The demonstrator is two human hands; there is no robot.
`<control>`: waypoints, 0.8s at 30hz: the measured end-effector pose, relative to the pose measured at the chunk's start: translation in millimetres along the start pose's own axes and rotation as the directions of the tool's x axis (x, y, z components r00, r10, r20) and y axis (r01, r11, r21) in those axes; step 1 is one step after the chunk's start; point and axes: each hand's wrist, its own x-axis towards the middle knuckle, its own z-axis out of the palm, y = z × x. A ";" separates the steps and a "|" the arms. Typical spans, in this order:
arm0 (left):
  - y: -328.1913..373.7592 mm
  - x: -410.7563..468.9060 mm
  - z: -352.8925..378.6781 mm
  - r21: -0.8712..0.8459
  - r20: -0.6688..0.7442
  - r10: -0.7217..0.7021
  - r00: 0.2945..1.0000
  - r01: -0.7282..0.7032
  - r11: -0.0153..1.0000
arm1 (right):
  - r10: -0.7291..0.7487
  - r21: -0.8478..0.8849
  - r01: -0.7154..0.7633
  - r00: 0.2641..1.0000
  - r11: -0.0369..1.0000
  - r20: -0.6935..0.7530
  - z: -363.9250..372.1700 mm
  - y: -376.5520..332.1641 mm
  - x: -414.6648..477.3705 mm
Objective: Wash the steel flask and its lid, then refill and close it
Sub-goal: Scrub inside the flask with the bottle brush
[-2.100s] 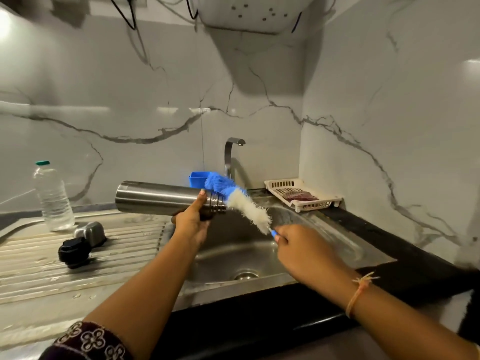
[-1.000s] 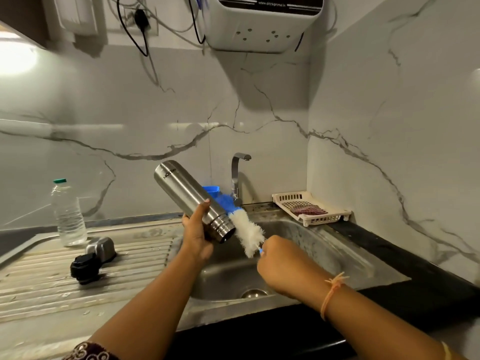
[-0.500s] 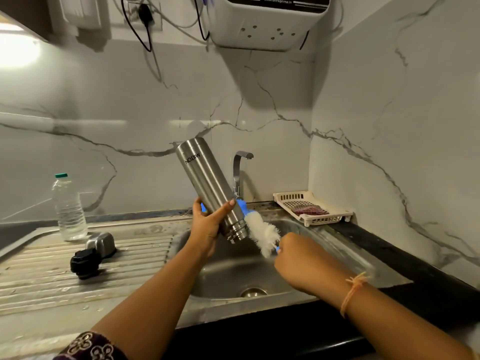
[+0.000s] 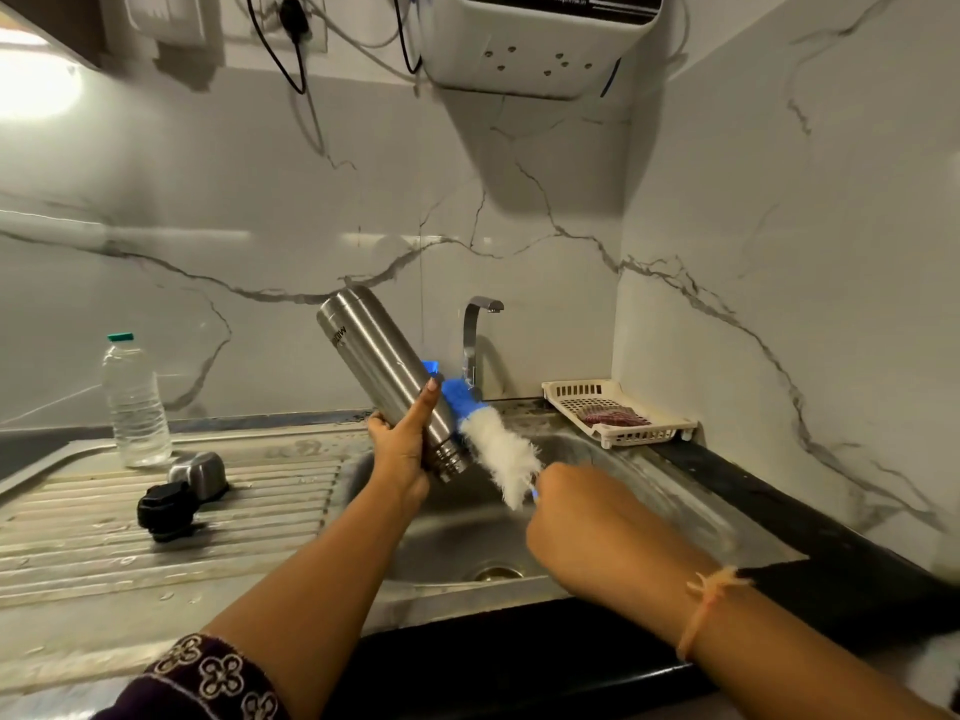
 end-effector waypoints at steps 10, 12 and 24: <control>1.1 -7.5 16.9 0.016 0.044 0.048 0.998 -0.049 0.999 | 0.030 -0.054 -0.037 0.992 0.998 -0.126 7.0 4.2 12.2; 4.8 -4.9 19.4 -0.010 -0.082 0.029 0.996 -0.030 0.999 | -0.011 -0.106 0.001 0.995 0.994 -0.095 13.7 0.0 0.9; 8.7 -1.9 10.3 0.031 -0.090 0.013 0.996 -0.010 0.999 | -0.061 -0.129 0.044 0.989 0.991 -0.132 14.3 -3.9 -0.7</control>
